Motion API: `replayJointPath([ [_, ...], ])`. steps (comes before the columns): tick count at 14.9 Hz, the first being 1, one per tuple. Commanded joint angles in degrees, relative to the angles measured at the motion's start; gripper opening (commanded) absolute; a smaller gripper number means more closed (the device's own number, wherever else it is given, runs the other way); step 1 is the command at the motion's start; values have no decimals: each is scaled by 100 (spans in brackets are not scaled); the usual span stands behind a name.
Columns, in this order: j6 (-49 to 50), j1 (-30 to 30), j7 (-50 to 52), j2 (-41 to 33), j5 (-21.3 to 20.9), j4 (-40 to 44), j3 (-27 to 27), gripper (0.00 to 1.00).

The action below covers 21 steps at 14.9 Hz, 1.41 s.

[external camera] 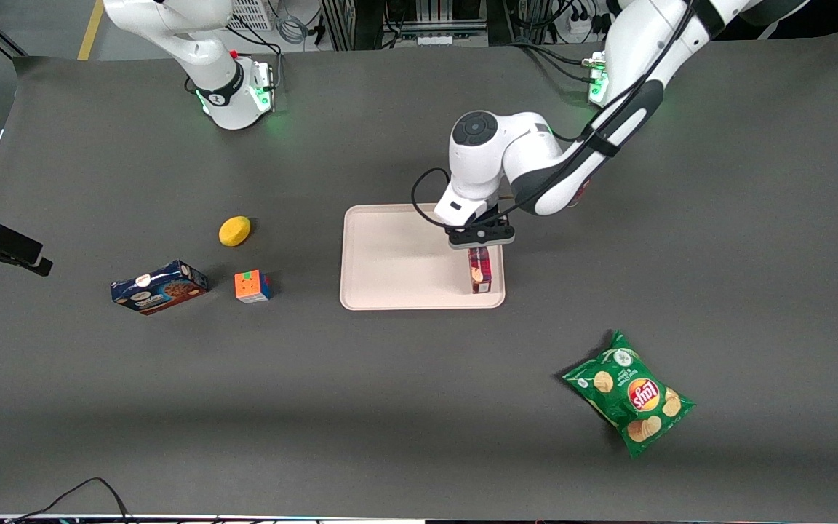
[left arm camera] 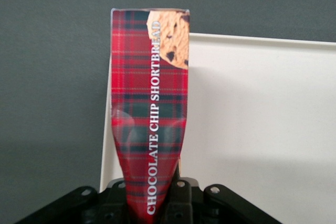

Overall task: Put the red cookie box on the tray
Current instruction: 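Lower the cookie box onto the tray surface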

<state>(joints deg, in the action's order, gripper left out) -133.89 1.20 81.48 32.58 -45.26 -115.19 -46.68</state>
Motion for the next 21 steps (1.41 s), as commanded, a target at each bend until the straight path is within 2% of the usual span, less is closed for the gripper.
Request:
replayJointPath([
  [1, -173, 21, 596, 275, -728, -12, -8, 0],
  [8, -164, 39, 615, 424, -941, -21, 63, 0],
  [9, -173, 39, 615, 442, -941, -12, 63, 8],
  [11, -190, 30, 615, 512, -941, 14, 71, 72],
  [12, -190, 21, 615, 530, -941, 23, 97, 100],
  [19, -129, -14, 536, 478, -924, 85, 124, 100],
  [21, -77, -32, 536, 233, -880, 199, 63, 100],
])
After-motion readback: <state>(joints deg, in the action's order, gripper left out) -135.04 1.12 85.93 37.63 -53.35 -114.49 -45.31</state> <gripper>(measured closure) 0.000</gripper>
